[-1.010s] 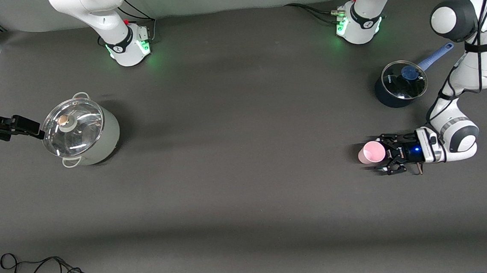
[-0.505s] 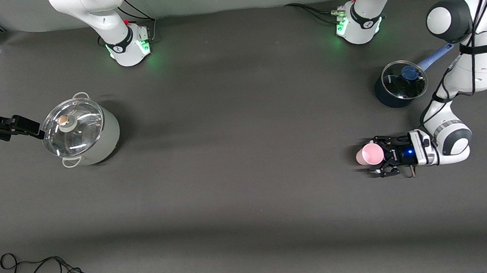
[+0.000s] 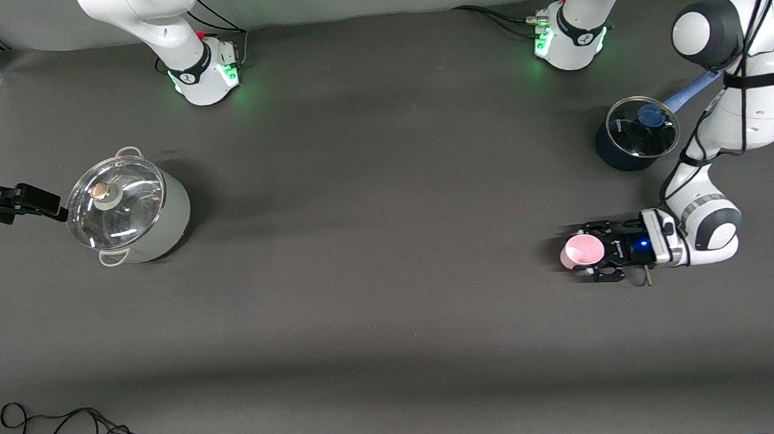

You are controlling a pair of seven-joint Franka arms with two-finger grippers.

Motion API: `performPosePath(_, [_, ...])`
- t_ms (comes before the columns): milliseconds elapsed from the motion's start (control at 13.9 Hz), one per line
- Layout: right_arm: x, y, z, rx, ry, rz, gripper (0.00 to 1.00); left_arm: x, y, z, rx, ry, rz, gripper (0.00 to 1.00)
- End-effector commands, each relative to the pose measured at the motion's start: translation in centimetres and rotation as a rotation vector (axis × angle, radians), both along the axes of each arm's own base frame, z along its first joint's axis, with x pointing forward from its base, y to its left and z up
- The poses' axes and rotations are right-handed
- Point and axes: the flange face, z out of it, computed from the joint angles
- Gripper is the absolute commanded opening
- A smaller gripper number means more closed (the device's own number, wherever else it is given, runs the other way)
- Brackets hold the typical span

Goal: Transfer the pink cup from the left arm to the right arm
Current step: 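Lift the pink cup and carry it toward the right gripper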

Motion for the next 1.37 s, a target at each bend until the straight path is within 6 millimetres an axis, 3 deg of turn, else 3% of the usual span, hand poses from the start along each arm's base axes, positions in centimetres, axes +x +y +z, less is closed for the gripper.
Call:
performPosePath(0, [-0.2, -0.1, 0.4, 0.002, 0.000, 0.004, 1.00, 2.1, -1.3, 1.1, -0.014, -0.205, 0.010, 0.00])
performPosePath(144, [-0.3, -0.1, 0.5, 0.002, -0.002, 0.004, 1.00, 3.3, -2.8, 2.0, -0.004, -0.246, 0.018, 0.00])
performPosePath(289, [-0.3, -0.3, 0.8, 0.003, -0.007, -0.010, 1.00, 4.3, -5.6, 2.8, 0.003, -0.264, 0.033, 0.00])
performPosePath(433, [-0.4, -0.8, 1.2, 0.001, -0.013, -0.141, 1.00, 5.6, -9.4, 4.2, -0.035, -0.229, 0.094, 0.00])
performPosePath(577, [-1.2, -1.0, 2.8, 0.002, -0.026, -0.256, 1.00, 6.6, -14.8, 5.5, -0.034, -0.176, 0.133, 0.00])
performPosePath(721, [-2.4, -1.2, 3.9, -0.003, 0.021, -0.443, 1.00, 7.8, -19.7, 8.0, -0.028, -0.145, 0.187, 0.00])
performPosePath(1010, [-4.3, -0.8, 6.3, 0.005, 0.012, -0.780, 1.00, 8.8, -27.2, 13.9, 0.003, -0.074, 0.268, 0.00])
performPosePath(1298, [-5.2, -0.1, 7.1, 0.028, 0.033, -0.846, 1.00, 8.1, -36.0, 20.3, 0.013, 0.020, 0.353, 0.00])
